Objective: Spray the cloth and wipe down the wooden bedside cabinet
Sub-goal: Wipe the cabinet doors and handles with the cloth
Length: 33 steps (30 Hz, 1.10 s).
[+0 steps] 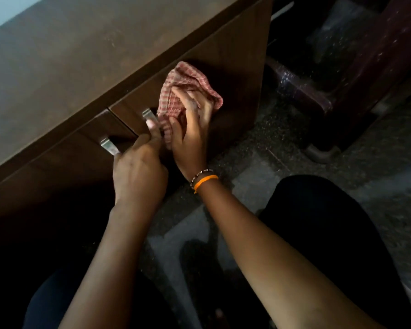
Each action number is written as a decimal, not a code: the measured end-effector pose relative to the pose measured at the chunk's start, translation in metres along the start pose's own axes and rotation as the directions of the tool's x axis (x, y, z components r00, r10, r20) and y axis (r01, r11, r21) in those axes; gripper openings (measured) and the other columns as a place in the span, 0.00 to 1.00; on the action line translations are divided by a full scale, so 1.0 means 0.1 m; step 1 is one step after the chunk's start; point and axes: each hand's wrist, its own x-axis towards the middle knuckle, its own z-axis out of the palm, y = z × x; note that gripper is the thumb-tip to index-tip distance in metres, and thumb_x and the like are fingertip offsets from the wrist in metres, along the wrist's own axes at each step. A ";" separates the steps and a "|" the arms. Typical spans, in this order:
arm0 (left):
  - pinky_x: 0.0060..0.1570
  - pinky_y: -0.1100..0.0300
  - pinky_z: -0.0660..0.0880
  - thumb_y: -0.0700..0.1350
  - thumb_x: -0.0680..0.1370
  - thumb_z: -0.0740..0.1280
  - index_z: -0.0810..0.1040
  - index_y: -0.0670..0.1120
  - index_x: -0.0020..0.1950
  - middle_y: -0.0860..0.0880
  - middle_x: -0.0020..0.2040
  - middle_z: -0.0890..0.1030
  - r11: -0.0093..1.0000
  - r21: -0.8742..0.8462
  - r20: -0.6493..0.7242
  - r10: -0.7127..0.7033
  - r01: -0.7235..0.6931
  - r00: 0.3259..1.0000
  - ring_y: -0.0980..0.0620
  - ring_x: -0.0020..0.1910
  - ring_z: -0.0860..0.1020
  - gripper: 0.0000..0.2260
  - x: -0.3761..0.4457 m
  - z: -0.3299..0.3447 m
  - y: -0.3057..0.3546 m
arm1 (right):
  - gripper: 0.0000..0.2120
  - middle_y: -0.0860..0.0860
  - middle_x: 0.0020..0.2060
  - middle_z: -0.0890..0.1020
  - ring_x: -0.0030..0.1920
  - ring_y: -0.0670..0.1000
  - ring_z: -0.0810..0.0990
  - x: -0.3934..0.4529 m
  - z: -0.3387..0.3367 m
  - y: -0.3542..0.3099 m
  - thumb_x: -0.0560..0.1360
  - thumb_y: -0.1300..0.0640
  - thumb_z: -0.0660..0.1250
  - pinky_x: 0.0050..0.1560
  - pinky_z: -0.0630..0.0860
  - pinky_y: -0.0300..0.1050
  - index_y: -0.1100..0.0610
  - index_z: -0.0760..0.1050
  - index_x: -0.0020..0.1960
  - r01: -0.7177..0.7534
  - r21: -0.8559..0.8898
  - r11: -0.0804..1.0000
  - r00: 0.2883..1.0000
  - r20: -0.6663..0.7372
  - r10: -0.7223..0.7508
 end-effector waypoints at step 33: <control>0.50 0.46 0.71 0.34 0.73 0.56 0.63 0.41 0.72 0.42 0.59 0.73 1.000 0.020 0.119 0.013 -0.015 0.993 0.36 0.53 0.75 0.26 -0.01 -0.04 0.02 | 0.20 0.63 0.61 0.65 0.65 0.53 0.66 -0.07 0.14 0.15 0.75 0.70 0.62 0.69 0.59 0.31 0.66 0.68 0.67 -0.081 0.023 0.996 0.990 -0.113 0.083</control>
